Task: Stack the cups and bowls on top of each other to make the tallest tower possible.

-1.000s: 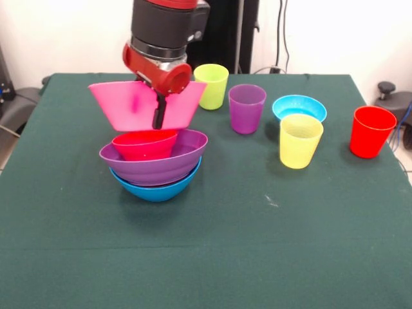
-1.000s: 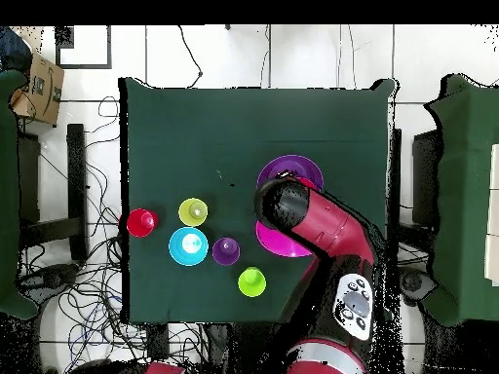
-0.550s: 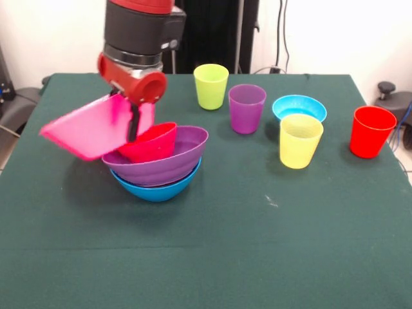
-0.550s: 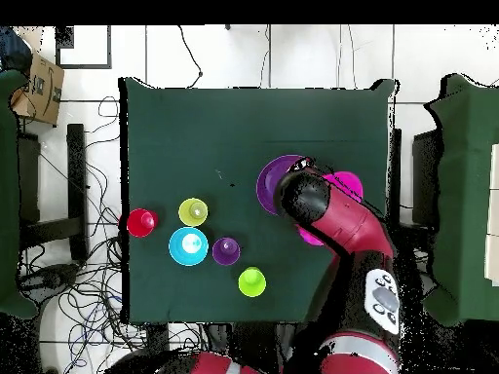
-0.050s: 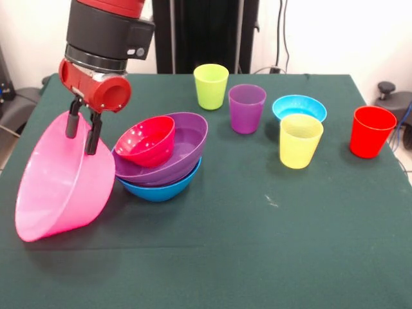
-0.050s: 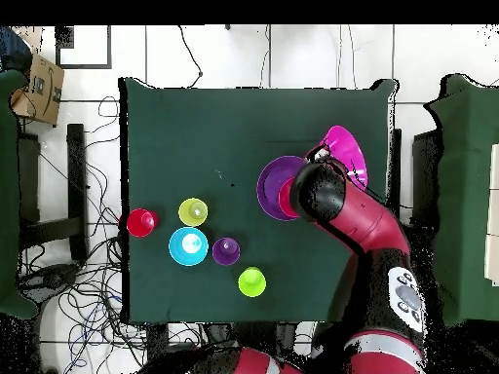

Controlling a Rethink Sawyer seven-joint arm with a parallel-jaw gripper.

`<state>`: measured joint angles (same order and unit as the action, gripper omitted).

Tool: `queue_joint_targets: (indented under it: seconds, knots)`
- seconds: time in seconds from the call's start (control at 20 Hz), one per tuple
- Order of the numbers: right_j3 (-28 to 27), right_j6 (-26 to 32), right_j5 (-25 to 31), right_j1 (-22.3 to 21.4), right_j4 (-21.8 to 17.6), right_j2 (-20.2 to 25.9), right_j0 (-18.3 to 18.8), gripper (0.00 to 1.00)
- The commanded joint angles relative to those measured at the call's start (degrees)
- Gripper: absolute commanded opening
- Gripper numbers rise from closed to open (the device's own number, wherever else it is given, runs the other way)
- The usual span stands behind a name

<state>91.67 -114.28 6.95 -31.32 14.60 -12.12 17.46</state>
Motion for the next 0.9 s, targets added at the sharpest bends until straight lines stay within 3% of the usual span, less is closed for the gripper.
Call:
queue_joint_targets:
  seconds: [0.05, 0.55, 0.9]
  knots:
    - [-2.25, -4.80, 1.39, 1.02, -2.00, 6.40, -2.40, 1.00]
    - [-2.53, -2.33, 0.58, 1.76, -3.91, 7.69, 1.12, 1.00]
    - [-1.90, 0.41, -1.99, 2.57, -7.79, 11.94, 5.42, 1.00]
